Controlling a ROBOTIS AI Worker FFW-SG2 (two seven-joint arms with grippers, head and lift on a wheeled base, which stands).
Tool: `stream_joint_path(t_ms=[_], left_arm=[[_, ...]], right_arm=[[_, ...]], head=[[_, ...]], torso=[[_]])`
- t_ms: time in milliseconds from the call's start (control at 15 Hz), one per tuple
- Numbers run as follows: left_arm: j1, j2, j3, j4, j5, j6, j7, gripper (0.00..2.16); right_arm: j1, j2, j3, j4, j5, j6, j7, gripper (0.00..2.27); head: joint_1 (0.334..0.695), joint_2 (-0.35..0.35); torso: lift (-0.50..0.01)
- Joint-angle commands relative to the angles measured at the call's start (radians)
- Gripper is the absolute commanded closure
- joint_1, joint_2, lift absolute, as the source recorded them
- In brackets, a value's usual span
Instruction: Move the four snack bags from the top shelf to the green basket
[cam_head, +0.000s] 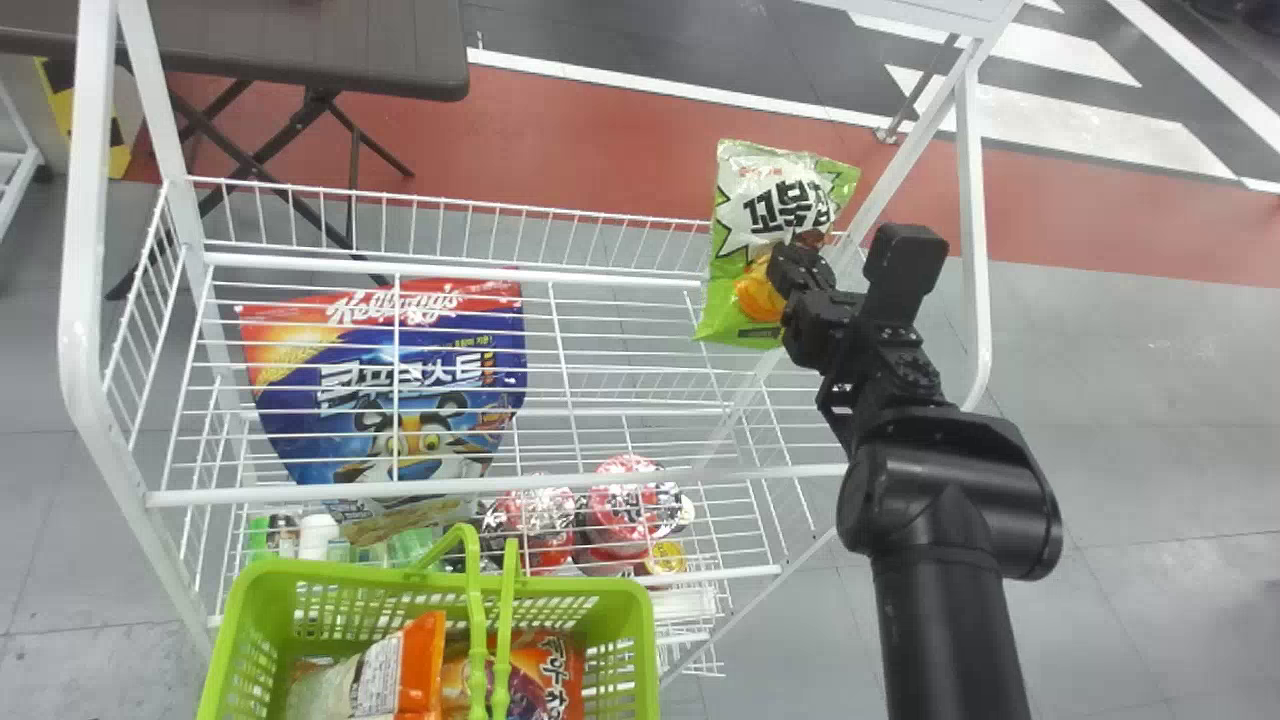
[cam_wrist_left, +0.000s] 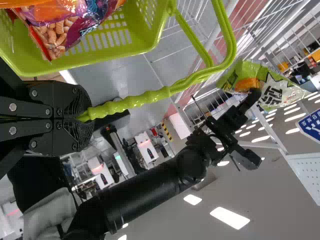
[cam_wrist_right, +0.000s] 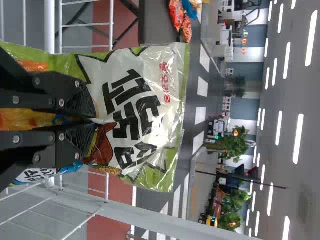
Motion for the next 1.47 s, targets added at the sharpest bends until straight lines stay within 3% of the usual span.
stream_joint_path(t_ms=[0, 467, 733, 1000, 1133, 1400], left_arm=[[0.002, 0.0, -0.002, -0.002, -0.001, -0.003, 0.0, 1.34], [0.009, 0.005, -0.005, -0.013, -0.001, -0.003, -0.003, 1.34], [0.02, 0.003, -0.005, -0.023, -0.002, -0.003, -0.005, 1.34], [0.025, -0.003, -0.006, -0.023, -0.004, -0.006, -0.003, 1.34], [0.025, -0.006, -0.006, -0.022, -0.004, -0.009, -0.006, 1.34], [0.025, -0.005, -0.006, -0.02, -0.004, -0.009, -0.005, 1.34]], right_arm=[[0.078, 0.0, -0.009, -0.144, -0.063, 0.081, 0.002, 2.24], [0.441, 0.008, -0.072, -0.656, -0.357, 0.492, 0.06, 2.24], [0.699, 0.081, -0.101, -0.877, -0.422, 0.611, 0.163, 2.24], [0.785, 0.092, -0.102, -0.868, -0.511, 0.872, 0.24, 2.24], [0.811, 0.091, -0.059, -0.811, -0.506, 0.888, 0.277, 2.24], [0.818, 0.077, 0.011, -0.717, -0.463, 0.842, 0.261, 2.25]], head=[[0.695, -0.35], [0.695, -0.35], [0.695, -0.35], [0.695, -0.35], [0.695, -0.35], [0.695, -0.35]], torso=[[0.0], [0.0], [0.0], [0.0], [0.0], [0.0]])
